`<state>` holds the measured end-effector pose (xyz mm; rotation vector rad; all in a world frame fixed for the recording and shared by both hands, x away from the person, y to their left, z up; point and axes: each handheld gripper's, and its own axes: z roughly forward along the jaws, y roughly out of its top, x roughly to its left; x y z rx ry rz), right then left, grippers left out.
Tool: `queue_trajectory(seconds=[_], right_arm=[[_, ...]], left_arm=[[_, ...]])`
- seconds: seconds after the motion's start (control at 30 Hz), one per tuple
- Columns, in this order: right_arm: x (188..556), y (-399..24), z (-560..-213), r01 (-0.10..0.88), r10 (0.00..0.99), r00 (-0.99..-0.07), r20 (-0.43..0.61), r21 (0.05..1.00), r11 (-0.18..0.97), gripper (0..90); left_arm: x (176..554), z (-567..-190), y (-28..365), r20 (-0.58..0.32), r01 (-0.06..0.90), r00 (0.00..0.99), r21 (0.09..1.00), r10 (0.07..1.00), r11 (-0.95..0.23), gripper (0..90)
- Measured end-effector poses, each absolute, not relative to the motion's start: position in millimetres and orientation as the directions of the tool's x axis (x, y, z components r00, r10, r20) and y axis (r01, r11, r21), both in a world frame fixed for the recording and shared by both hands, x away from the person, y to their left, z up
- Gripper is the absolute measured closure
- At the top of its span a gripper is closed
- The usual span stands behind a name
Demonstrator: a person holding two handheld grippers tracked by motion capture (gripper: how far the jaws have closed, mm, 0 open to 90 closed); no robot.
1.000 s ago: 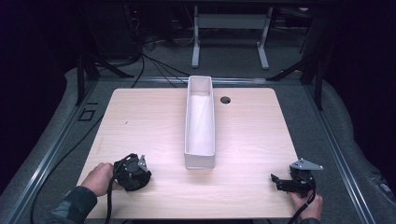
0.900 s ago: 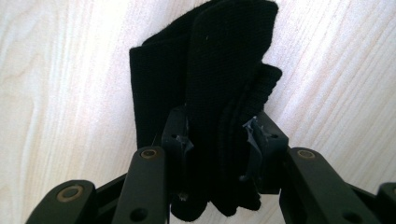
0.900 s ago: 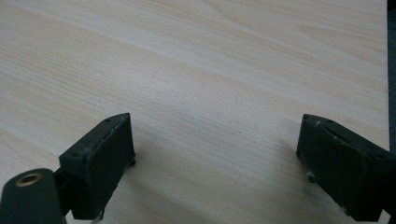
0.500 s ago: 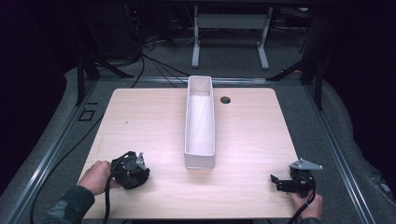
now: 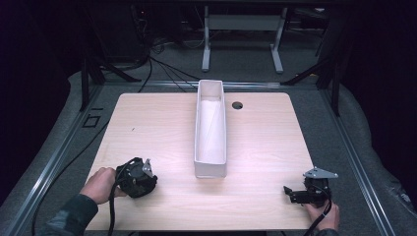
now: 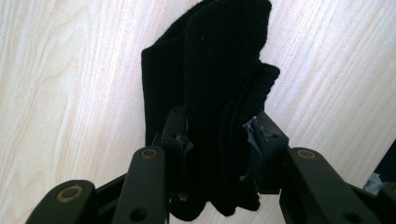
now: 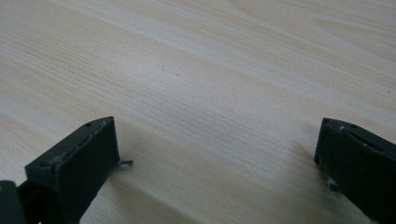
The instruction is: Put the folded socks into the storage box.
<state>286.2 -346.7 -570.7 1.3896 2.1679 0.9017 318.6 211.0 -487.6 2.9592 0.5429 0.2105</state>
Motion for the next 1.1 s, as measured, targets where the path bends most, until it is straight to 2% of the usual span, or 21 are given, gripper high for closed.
queue_trajectory(seconds=[1.1], right_arm=[[286.2, -346.9, -570.7, 0.644, 0.911, -0.412, 0.004, 0.709, 0.289, 0.0]], left_arm=[[328.5, -436.5, 187.5, 0.134, 0.275, 0.946, 0.158, 0.297, -0.948, 64.1]])
